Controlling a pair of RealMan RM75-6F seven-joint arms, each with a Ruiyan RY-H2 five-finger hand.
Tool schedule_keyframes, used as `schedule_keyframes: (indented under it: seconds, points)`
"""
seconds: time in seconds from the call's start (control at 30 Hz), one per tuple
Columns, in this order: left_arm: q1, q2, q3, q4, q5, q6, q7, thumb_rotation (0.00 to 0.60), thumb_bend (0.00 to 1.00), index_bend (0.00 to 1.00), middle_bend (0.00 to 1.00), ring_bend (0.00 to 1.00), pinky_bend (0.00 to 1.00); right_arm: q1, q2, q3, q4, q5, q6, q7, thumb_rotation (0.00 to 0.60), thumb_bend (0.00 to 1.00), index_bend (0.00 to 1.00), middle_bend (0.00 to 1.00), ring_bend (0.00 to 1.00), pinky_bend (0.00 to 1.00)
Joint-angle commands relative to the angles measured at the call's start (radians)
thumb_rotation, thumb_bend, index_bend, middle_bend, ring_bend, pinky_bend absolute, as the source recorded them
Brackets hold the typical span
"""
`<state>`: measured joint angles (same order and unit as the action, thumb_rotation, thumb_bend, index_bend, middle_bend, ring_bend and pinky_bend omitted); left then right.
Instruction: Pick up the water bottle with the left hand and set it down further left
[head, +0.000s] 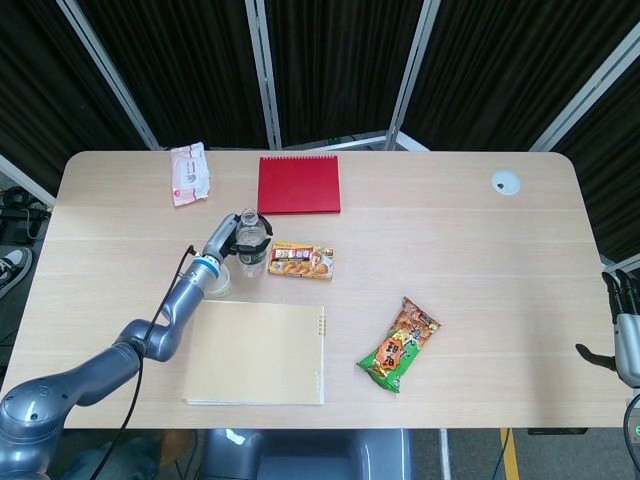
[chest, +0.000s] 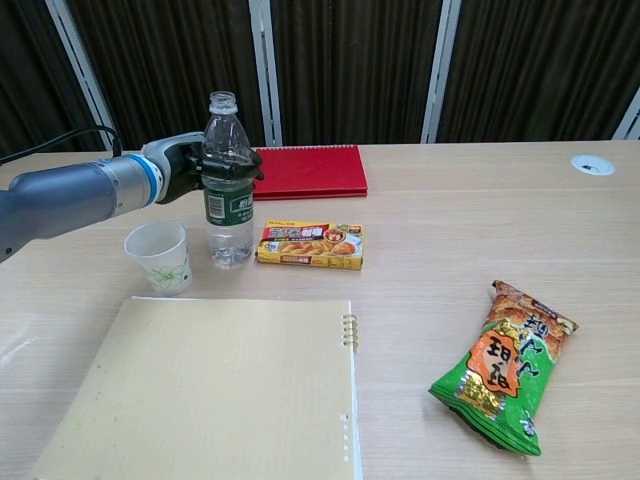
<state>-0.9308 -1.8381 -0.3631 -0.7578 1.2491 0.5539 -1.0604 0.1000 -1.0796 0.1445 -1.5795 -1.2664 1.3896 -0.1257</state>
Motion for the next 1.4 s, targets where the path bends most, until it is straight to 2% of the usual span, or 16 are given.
schedule_keyframes:
  seconds: [0.03, 0.23, 0.5, 0.6, 0.73, 0.87, 1.0, 1.23, 1.4]
  points:
    - [0.007, 0.004, -0.013, -0.019, -0.012, 0.019, 0.012, 0.6, 0.44, 0.48, 0.47, 0.37, 0.4, 0.0, 0.0, -0.001, -0.001, 0.0, 0.0, 0.0, 0.6, 0.0, 0.0, 0.0, 0.0, 0.0]
    - [0.028, 0.075, -0.037, -0.134, -0.009, 0.083, 0.039, 0.6, 0.44, 0.49, 0.47, 0.38, 0.4, -0.002, 0.001, -0.003, -0.005, -0.002, 0.003, -0.001, 0.6, 0.0, 0.0, 0.0, 0.0, 0.0]
    - [0.081, 0.258, -0.058, -0.373, -0.005, 0.161, 0.138, 0.6, 0.45, 0.49, 0.47, 0.38, 0.4, -0.007, 0.003, -0.008, -0.015, -0.015, 0.013, 0.0, 0.6, 0.0, 0.0, 0.0, 0.0, 0.0]
    - [0.108, 0.329, -0.054, -0.451, -0.009, 0.177, 0.179, 0.6, 0.45, 0.49, 0.47, 0.38, 0.4, -0.008, 0.004, -0.011, -0.018, -0.023, 0.017, -0.001, 0.6, 0.0, 0.0, 0.0, 0.0, 0.0]
    - [0.155, 0.43, -0.018, -0.52, 0.012, 0.188, 0.222, 0.6, 0.45, 0.48, 0.48, 0.38, 0.4, -0.012, 0.006, -0.015, -0.024, -0.033, 0.025, 0.003, 0.6, 0.0, 0.0, 0.0, 0.0, 0.0]
    - [0.204, 0.499, 0.037, -0.525, 0.042, 0.19, 0.232, 0.6, 0.45, 0.48, 0.48, 0.38, 0.4, -0.014, 0.009, -0.017, -0.028, -0.043, 0.032, 0.007, 0.6, 0.0, 0.0, 0.0, 0.0, 0.0]
    - [0.24, 0.527, 0.09, -0.487, 0.07, 0.187, 0.211, 0.6, 0.45, 0.48, 0.48, 0.38, 0.4, -0.017, 0.011, -0.02, -0.033, -0.054, 0.039, 0.009, 0.6, 0.0, 0.0, 0.0, 0.0, 0.0]
    - [0.266, 0.505, 0.182, -0.38, 0.146, 0.197, 0.223, 0.6, 0.46, 0.48, 0.48, 0.38, 0.4, -0.017, 0.01, -0.026, -0.043, -0.067, 0.043, -0.002, 0.6, 0.0, 0.0, 0.0, 0.0, 0.0]
    - [0.254, 0.48, 0.217, -0.327, 0.168, 0.178, 0.249, 0.6, 0.46, 0.48, 0.48, 0.38, 0.41, -0.017, 0.009, -0.026, -0.046, -0.07, 0.045, -0.006, 0.6, 0.0, 0.0, 0.0, 0.0, 0.0]
